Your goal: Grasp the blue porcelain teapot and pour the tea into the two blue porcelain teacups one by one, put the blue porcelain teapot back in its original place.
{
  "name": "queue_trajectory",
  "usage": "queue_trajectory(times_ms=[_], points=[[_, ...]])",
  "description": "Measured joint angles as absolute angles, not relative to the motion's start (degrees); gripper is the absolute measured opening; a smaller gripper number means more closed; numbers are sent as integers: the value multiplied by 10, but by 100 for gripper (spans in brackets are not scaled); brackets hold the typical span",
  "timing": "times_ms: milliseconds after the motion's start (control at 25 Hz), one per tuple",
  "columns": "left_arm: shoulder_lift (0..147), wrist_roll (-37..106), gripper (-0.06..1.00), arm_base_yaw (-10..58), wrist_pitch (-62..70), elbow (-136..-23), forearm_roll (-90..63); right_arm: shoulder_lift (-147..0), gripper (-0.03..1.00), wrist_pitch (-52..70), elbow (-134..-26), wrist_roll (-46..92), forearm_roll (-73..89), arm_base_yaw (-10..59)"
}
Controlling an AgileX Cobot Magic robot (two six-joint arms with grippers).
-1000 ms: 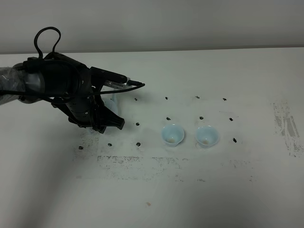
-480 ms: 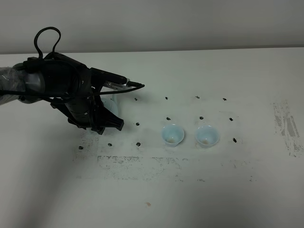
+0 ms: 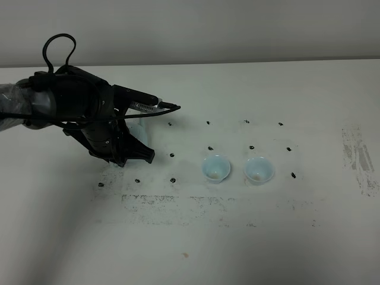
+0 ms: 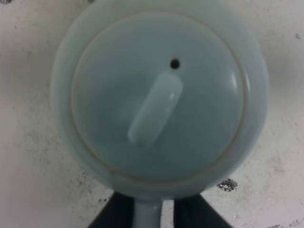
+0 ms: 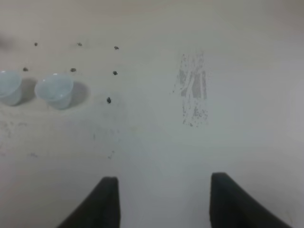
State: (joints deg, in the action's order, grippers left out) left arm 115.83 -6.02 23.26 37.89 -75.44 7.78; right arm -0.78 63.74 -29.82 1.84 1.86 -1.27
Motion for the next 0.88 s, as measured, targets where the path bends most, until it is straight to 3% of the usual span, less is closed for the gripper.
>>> queue_trajectory(times_ms=[200, 880], points=[[1158, -60, 5, 233, 379, -754, 77, -8, 42, 637, -298, 18, 19, -13], [1158, -59, 5, 233, 380, -754, 77, -8, 42, 637, -298, 18, 19, -13]])
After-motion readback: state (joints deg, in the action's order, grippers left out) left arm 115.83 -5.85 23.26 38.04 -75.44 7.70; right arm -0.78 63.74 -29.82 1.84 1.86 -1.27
